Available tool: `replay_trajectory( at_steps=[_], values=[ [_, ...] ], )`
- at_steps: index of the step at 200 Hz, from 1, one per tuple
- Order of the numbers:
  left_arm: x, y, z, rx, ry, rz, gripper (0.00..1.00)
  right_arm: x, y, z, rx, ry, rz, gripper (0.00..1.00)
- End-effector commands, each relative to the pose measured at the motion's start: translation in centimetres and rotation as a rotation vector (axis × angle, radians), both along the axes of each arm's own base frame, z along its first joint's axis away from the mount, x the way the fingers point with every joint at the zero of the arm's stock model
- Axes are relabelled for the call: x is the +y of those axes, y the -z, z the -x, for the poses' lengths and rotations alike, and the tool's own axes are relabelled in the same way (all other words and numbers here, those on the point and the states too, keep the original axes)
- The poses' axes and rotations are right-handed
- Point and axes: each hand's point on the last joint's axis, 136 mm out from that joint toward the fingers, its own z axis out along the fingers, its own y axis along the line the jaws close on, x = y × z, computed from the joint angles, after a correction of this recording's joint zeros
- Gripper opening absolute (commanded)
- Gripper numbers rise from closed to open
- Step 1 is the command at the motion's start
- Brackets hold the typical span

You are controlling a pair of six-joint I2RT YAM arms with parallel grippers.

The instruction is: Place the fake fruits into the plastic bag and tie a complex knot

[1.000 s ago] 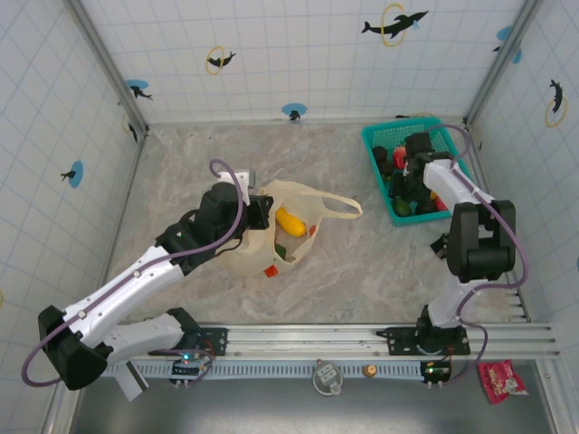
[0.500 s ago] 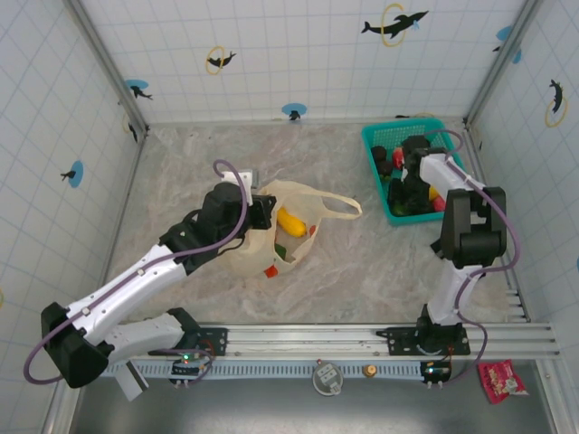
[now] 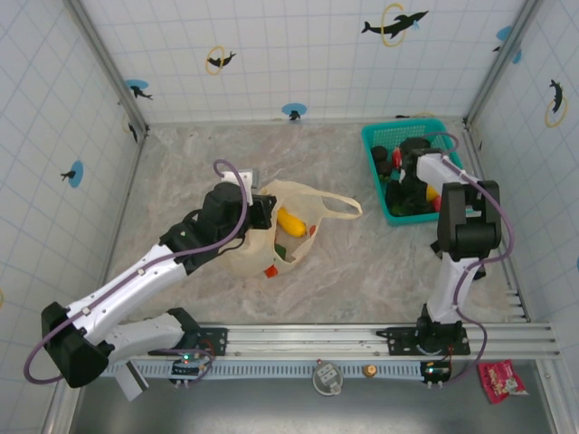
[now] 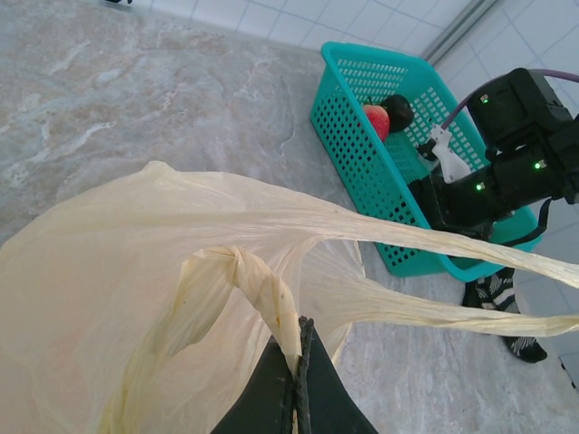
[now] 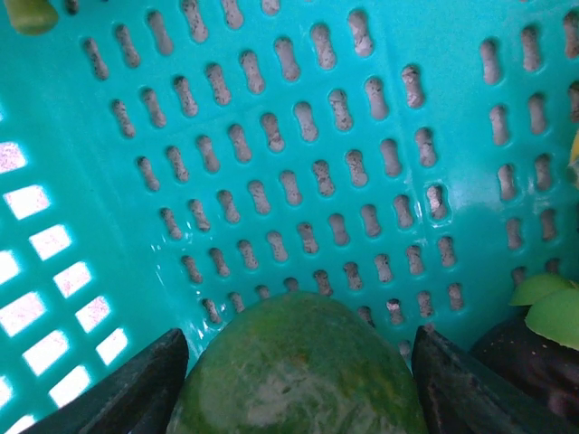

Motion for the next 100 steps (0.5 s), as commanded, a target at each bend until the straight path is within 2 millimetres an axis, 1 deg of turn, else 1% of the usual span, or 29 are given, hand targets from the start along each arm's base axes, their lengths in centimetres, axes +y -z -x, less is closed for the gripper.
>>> replay_trajectory(
  at_steps=[1,18,35,66,78,86,88,90,97,98,100],
  values=[
    [-0.2,-1.2,-0.2,-0.011,-0.002,0.031,0.0,-0.2,-0.8,0.2,-0.023,0.008,0.012,0.62],
    [-0.2,-1.5,-0.3,-0.013,-0.009,0.032,0.0,-0.1,-2.9,-1.0,-0.107,0.025,0.001,0.57],
    [-0.1,-1.9,-0.5,-0.017,-0.017,0.025,0.0,-0.1,-6.0,-2.2,-0.215,0.047,-0.013,0.53],
    [0.4,-1.6,-0.4,-0.008,-0.033,0.009,0.0,0.6,-11.5,-3.6,-0.377,0.068,-0.062,0.52],
    [0.5,-1.6,-0.4,-0.006,-0.038,0.01,0.0,1.2,-13.7,-3.9,-0.442,0.069,-0.099,0.52],
    [0.6,-1.6,-0.3,-0.005,-0.041,0.009,0.0,1.9,-15.3,-4.0,-0.494,0.063,-0.146,0.52],
    [0.6,-1.7,-0.3,-0.005,-0.041,0.01,0.0,2.0,-15.4,-4.0,-0.499,0.061,-0.152,0.52],
    [0.6,-1.6,-0.3,-0.003,-0.043,0.009,0.0,2.3,-16.0,-4.1,-0.521,0.057,-0.17,0.52],
    [0.8,-1.6,-0.3,-0.001,-0.047,0.009,0.0,3.1,-17.4,-4.0,-0.563,0.046,-0.211,0.52],
    [0.7,-2.3,-0.3,-0.012,-0.048,0.021,0.0,3.2,-17.6,-4.0,-0.569,0.044,-0.214,0.52],
    [0.7,-3.0,-0.4,-0.021,-0.05,0.029,0.0,3.5,-18.1,-4.0,-0.582,0.037,-0.231,0.52]
  ],
)
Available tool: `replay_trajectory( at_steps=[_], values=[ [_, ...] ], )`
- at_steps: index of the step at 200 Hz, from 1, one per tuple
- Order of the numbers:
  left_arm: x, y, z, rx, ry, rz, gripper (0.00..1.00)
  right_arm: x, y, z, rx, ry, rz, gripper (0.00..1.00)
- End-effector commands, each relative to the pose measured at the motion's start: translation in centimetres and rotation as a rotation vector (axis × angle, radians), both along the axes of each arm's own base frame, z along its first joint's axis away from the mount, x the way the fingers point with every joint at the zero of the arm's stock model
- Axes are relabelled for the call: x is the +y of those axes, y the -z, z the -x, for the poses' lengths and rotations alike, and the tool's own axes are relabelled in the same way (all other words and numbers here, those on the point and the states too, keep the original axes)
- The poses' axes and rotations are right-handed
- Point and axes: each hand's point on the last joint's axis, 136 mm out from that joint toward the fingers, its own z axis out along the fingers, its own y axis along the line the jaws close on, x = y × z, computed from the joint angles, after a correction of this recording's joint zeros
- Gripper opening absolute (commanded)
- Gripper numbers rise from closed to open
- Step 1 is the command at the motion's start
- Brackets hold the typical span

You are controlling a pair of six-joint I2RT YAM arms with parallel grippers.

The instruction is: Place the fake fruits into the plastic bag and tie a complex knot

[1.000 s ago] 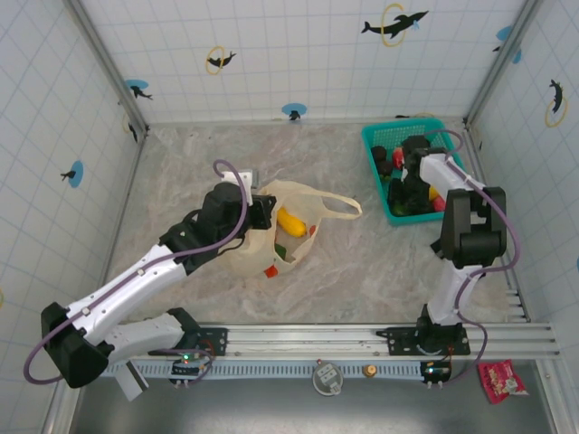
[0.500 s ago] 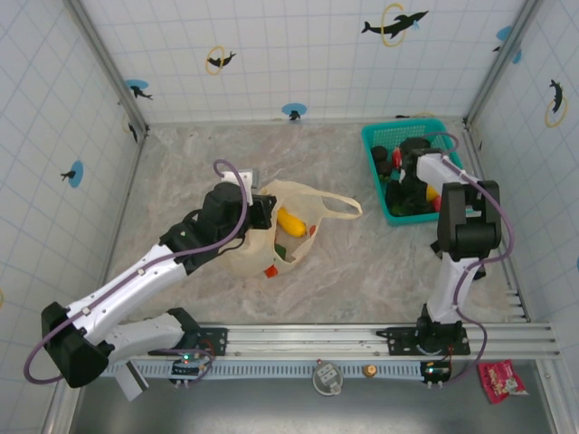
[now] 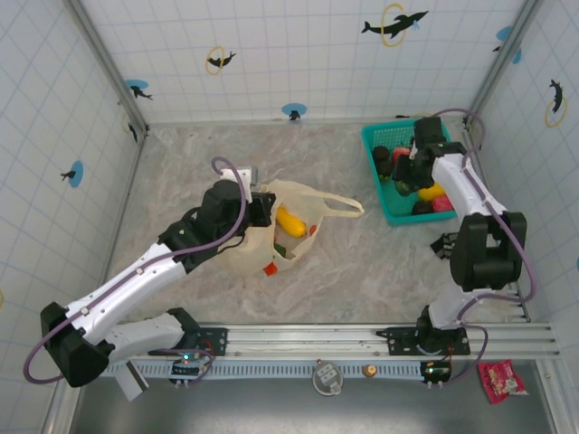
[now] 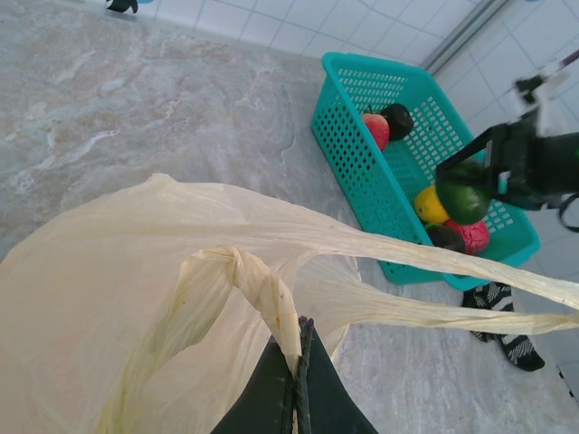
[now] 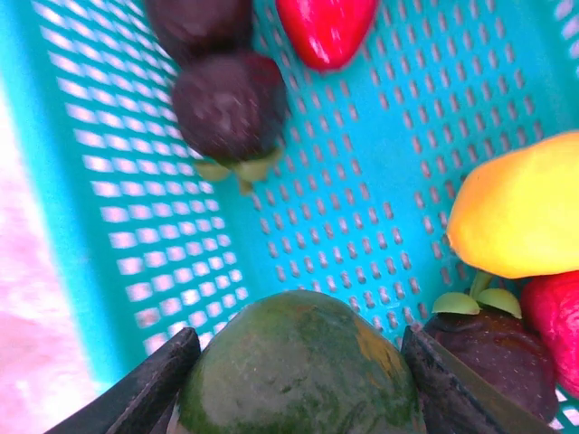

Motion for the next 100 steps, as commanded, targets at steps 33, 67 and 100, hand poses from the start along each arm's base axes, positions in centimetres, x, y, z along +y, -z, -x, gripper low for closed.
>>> replay_trajectory(
  at_steps=[33,67,100],
  values=[
    [1.1,-2.5,-0.2,-0.023,-0.057,0.032,0.0,8.4,-12.1,0.5,-0.373,-0.184,-0.226,0.52],
    [2.2,-2.7,0.0,-0.03,-0.098,0.025,0.0,16.8,-18.0,4.5,-0.545,-0.418,-0.356,0.53],
    [3.1,-2.5,0.6,-0.039,-0.111,0.032,0.0,23.8,-19.3,9.5,-0.606,-0.642,-0.461,0.53]
  ],
)
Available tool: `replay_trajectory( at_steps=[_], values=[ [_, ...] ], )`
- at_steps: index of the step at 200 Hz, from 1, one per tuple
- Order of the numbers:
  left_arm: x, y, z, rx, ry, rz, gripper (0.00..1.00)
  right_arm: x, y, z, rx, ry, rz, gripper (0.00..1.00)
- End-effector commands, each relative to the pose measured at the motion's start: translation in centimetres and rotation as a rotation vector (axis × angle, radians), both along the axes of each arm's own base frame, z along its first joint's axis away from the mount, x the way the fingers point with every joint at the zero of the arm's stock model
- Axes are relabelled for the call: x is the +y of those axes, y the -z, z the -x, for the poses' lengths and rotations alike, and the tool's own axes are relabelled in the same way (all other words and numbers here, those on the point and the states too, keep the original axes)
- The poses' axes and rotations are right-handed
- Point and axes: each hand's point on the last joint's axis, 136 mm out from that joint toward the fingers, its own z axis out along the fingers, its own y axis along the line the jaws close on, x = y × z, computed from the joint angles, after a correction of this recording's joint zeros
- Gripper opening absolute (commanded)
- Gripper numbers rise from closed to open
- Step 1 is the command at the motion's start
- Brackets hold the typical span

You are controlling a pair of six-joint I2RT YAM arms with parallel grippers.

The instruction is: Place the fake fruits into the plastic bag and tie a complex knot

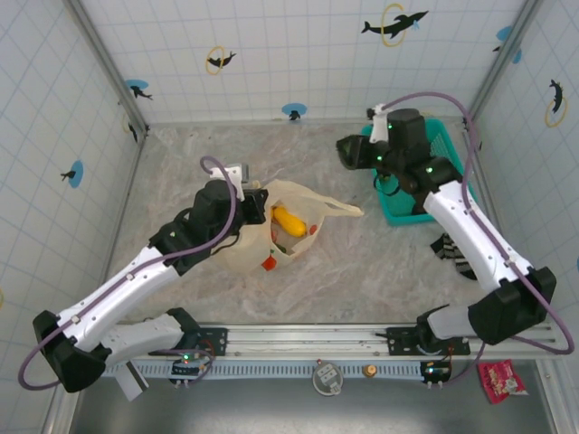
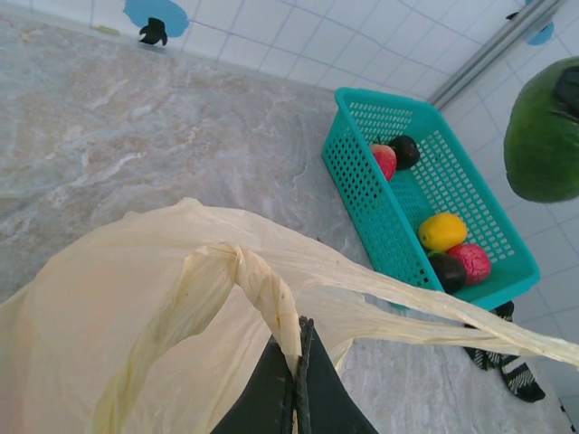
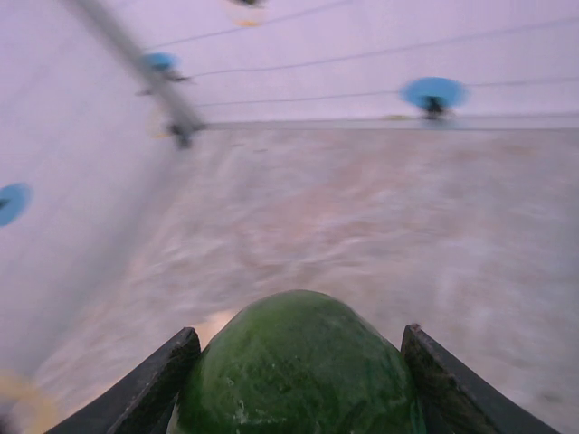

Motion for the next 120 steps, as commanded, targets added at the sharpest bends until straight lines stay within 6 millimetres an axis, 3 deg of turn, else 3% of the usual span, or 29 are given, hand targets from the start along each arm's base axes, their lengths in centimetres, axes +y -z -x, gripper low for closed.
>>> replay_trajectory(
  at_steps=[1,33,60,84,120],
  values=[
    [1.2,-0.2,0.4,-0.005,-0.039,0.011,0.0,4.1,-1.6,2.8,-0.088,-0.144,-0.076,0.53],
    [2.1,-0.4,0.7,-0.012,-0.068,0.031,0.0,9.0,2.2,7.7,-0.107,-0.317,-0.021,0.53],
    [2.8,-0.7,1.0,-0.018,-0.087,0.04,0.0,11.4,6.7,10.8,-0.122,-0.406,0.094,0.53],
    [3.5,-1.1,1.2,-0.037,-0.108,0.049,0.0,12.2,10.2,11.0,-0.075,-0.406,0.148,0.52],
    [3.7,-1.2,1.7,-0.057,-0.089,0.053,0.0,13.0,13.4,8.2,-0.026,-0.329,0.202,0.52]
  ],
)
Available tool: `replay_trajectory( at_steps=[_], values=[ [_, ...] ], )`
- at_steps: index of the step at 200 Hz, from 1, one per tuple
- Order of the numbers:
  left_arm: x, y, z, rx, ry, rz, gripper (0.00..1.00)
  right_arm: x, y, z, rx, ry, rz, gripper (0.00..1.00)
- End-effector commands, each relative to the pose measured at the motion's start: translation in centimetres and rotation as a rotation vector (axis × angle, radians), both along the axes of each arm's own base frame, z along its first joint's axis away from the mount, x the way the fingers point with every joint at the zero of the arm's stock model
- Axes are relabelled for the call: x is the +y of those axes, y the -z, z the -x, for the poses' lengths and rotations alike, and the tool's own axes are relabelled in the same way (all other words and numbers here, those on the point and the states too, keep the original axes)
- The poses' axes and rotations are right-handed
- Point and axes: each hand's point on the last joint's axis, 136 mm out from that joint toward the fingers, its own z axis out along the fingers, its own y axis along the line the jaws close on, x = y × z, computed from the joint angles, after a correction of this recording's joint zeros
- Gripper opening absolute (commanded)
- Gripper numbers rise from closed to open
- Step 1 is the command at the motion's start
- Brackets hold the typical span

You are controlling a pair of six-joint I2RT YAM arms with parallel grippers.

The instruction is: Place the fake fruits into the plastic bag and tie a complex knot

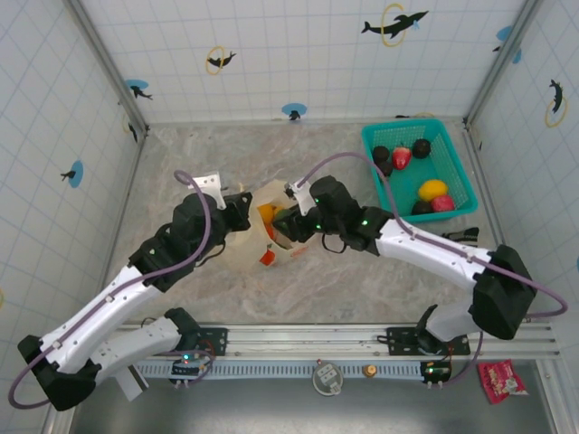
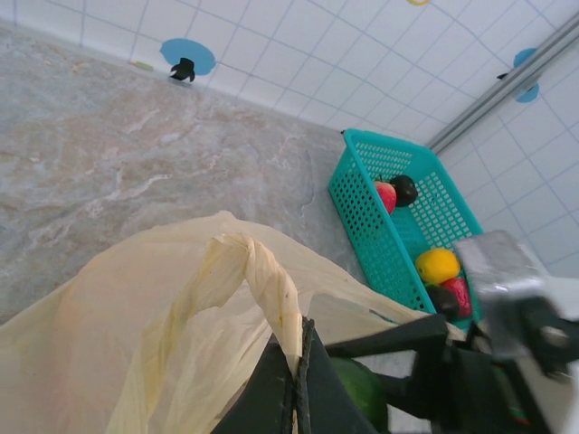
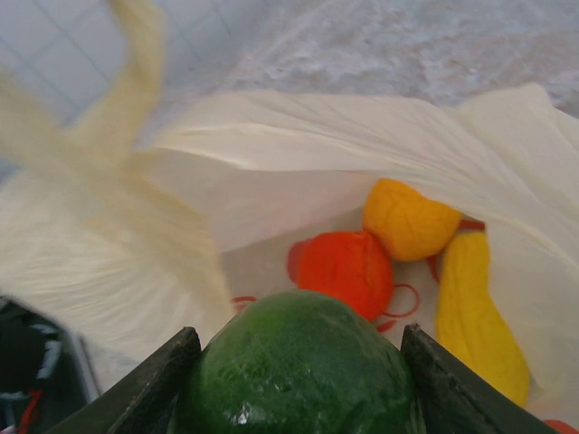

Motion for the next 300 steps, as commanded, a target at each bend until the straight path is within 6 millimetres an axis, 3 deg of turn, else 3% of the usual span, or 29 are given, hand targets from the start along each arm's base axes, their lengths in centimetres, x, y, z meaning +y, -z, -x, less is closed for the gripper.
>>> replay_trajectory(
  at_steps=[1,34,53,74,115,132,163,177,220,251,282,300],
  values=[
    [0.5,0.0,0.1,-0.015,-0.008,-0.007,0.0,0.8,0.6,-2.7,-0.038,0.066,-0.004,0.52],
    [0.5,-0.1,0.4,-0.025,0.001,-0.003,0.0,4.5,1.4,-4.0,0.059,0.038,-0.058,0.56],
    [0.9,-0.5,0.5,-0.041,-0.009,0.005,0.0,5.9,2.3,-4.6,0.075,0.044,-0.048,0.7],
    [1.3,-1.3,0.4,-0.06,-0.024,0.015,0.0,6.0,2.5,-5.0,0.062,0.062,-0.046,0.81],
    [1.2,-1.3,0.5,-0.058,-0.019,0.014,0.0,5.1,2.1,-5.0,0.069,0.062,-0.052,0.78],
    [1.1,-1.1,0.4,-0.054,-0.02,0.011,0.0,4.5,1.6,-4.7,0.069,0.062,-0.06,0.68],
    [0.7,-0.9,0.3,-0.045,-0.006,0.002,0.0,3.5,-0.3,-4.1,0.05,0.061,-0.086,0.37],
    [0.3,-0.8,0.2,-0.037,0.009,0.002,0.0,2.8,-1.3,-3.7,0.035,0.062,-0.087,0.3],
    [-0.9,0.2,0.2,-0.008,0.06,-0.016,0.0,-0.1,-4.6,-2.0,0.0,0.049,-0.126,0.28],
    [-1.2,0.8,-0.1,0.003,0.062,-0.033,0.0,-2.2,-7.4,-1.0,-0.008,0.029,-0.184,0.34],
    [-1.2,0.8,-0.4,-0.001,0.055,-0.046,0.0,-5.4,-10.7,-1.8,0.036,0.042,-0.331,0.45],
    [-1.3,0.7,-0.5,-0.003,0.054,-0.048,0.0,-8.3,-12.1,-3.4,0.037,0.094,-0.392,0.49]
  ],
)
